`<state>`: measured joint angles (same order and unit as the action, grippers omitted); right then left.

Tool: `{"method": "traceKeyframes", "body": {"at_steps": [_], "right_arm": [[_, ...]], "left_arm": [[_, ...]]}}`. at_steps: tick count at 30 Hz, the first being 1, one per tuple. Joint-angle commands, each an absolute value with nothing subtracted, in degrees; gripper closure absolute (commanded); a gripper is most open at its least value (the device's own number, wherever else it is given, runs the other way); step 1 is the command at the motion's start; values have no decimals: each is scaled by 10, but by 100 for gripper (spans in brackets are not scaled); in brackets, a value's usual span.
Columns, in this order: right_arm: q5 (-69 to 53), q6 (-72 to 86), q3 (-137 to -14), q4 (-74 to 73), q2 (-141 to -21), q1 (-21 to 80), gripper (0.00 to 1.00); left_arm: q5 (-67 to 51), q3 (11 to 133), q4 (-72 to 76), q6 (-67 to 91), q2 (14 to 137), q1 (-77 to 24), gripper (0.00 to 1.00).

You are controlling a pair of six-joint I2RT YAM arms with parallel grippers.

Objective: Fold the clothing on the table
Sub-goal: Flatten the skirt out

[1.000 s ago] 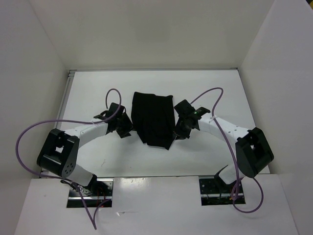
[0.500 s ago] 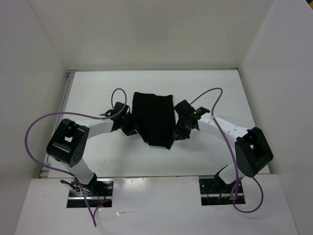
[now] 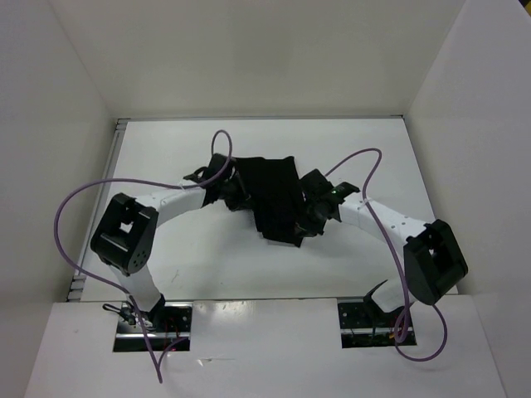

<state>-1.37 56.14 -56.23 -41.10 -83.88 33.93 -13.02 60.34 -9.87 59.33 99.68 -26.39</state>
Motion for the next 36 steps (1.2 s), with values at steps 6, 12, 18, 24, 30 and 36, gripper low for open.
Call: {"method": "traceKeyframes", "body": {"at_steps": [6, 12, 18, 24, 30, 36], "right_arm": [[26, 576, -531, -394, -773, 306, 75], [14, 570, -525, -385, -784, 294, 74], [8, 563, -514, -380, -784, 294, 71], [-18, 543, -504, -385, -800, 294, 65], [-39, 533, -474, -384, -818, 294, 61], [-68, 533, -461, -343, -839, 305, 61]], "left_arm": [[-329, 716, -39, 527, 824, -266, 100], [-245, 564, -146, 505, 811, -209, 100], [-139, 509, -217, 492, 776, -203, 100], [-85, 509, -241, 492, 771, -192, 100], [-80, 497, -241, 497, 771, -185, 100], [-91, 490, -234, 497, 782, -179, 100]]}}
